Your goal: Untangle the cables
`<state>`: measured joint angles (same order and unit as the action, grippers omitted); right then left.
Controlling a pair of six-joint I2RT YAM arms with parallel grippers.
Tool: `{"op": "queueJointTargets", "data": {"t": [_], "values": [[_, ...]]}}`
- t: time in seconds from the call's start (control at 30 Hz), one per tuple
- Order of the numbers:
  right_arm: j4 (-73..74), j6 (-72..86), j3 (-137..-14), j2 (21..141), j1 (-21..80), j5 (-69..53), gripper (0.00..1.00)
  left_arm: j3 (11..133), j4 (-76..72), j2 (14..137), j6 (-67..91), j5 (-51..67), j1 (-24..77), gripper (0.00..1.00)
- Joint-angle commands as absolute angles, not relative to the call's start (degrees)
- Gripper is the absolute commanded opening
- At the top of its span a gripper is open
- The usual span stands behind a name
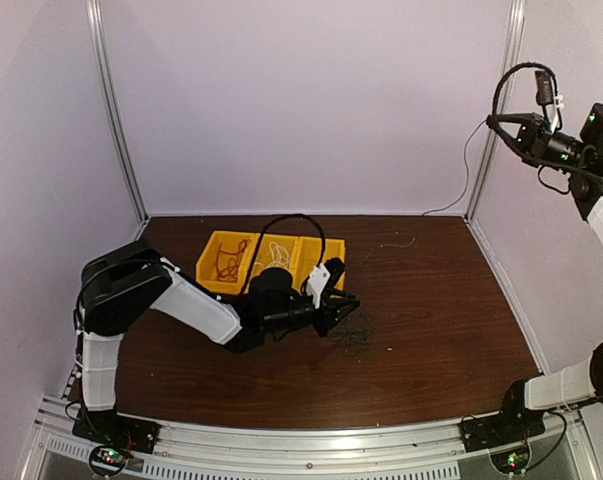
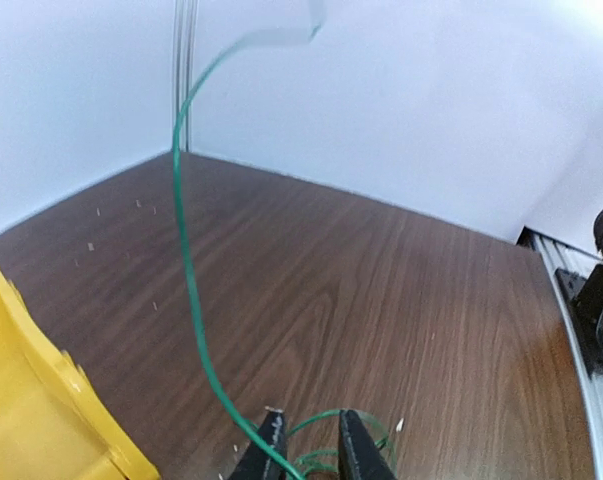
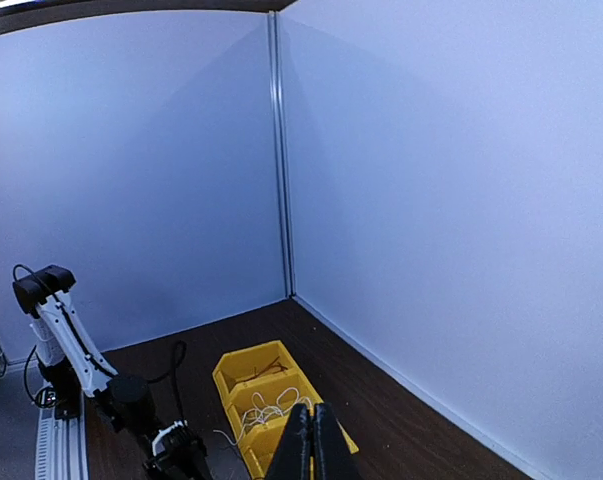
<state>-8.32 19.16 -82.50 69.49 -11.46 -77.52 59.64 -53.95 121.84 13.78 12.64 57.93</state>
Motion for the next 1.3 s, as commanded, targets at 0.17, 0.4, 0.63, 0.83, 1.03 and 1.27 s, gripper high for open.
{"op": "queueJointTargets", "data": {"t": [0.17, 0.4, 0.63, 0.83, 1.03, 1.27], "values": [[22.9, -15.0, -69.2, 65.2, -12.4, -66.0, 0.00, 61.0, -47.4, 112.7, 8.8, 13.1, 57.1, 0.33], [25.7, -17.0, -66.7, 59.5, -12.4, -64.9, 0.00, 68.7, -41.9, 115.5, 11.1, 16.0, 56.8, 0.16], [33.7, -28.1, -56.7, 58.3, -12.4, -53.0, 0.51, 72.2, -40.0, 110.9, 17.5, 17.2, 56.7, 0.03], [47.4, -40.8, -56.0, 55.5, -10.3, -64.3, 0.57, 79.9, -31.8, 111.7, 22.5, 19.2, 56.5, 0.00], [41.4, -37.6, -51.4, 54.9, 1.2, -61.0, 0.51, 83.2, -31.7, 112.3, 31.2, 19.0, 56.5, 0.00], [23.4, -24.3, -49.0, 59.7, 14.7, -58.0, 0.61, 86.0, -35.1, 112.2, 39.1, 17.4, 56.6, 0.00]]}}
